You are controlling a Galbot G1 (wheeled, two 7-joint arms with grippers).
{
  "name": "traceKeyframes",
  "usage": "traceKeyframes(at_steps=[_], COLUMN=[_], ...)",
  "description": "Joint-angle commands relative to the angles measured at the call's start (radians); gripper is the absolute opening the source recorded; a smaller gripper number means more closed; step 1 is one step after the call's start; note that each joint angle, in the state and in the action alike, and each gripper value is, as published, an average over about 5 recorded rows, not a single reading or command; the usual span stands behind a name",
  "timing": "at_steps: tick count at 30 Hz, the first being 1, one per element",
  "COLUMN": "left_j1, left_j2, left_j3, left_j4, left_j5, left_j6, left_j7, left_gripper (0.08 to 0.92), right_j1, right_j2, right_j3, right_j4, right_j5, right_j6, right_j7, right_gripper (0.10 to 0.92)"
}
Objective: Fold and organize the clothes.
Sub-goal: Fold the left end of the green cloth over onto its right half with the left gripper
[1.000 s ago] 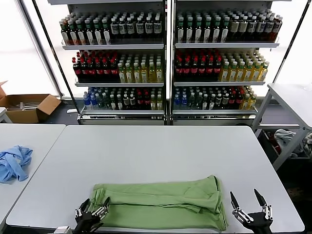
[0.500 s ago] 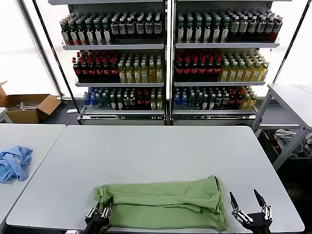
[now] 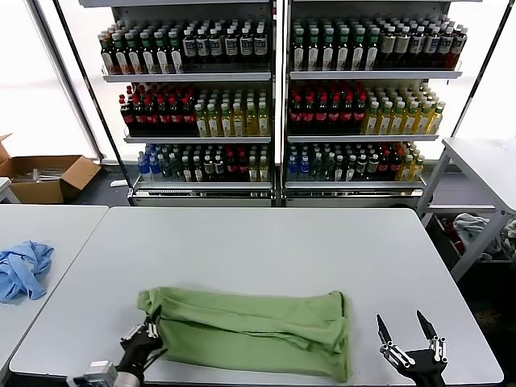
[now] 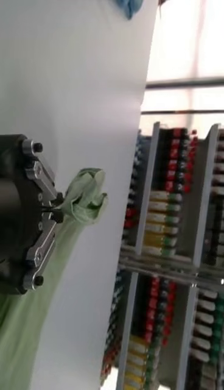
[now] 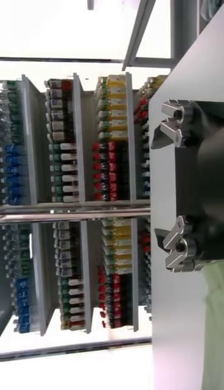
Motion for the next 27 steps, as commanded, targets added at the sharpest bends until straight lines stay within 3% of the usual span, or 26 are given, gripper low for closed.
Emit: traceKeyframes(at_steps=[1, 5, 8, 12, 18, 27], left_j1=[0.028, 0.083, 0.111, 0.125, 0.132, -0.009], left_j2=[0.011, 0.001, -0.016, -0.038, -0.044, -0.089], left_j3=[-0.511, -0.615, -0.581, -0.431, -0.098, 0.178], left_j4=[0.011, -0.032, -0.111, -0.193, -0.261, -0.201], left_j5=[-0.163, -0.154, -0.116, -0.029, 0.173, 0.306], left_j6=[0.064, 0.074, 0.076, 0.069, -0.005, -0.008], left_j7=[-0.046, -0.042, -0.040, -0.041, -0.022, -0.002], left_gripper=[0.095, 0.095, 0.095, 0.095, 0.095, 0.095], right_j1=[0.006, 0.017, 0.026, 0.024, 0.016, 0.018], right_j2=[-0.005, -0.010, -0.010, -0.008, 0.001, 0.009], right_j3=[-0.004, -0.010, -0.015, -0.017, -0.008, -0.007], right_j4=[-0.003, -0.006, -0.009, -0.006, -0.004, 0.006], right_j5=[-0.002, -0.001, 0.000, -0.003, -0.004, -0.008], right_j6=[0.001, -0.001, -0.003, -0.001, 0.005, 0.001], right_j7=[0.006, 0.008, 0.011, 0.012, 0.015, 0.018], right_gripper=[0.823, 0.823, 0.823, 0.823, 0.823, 0.823])
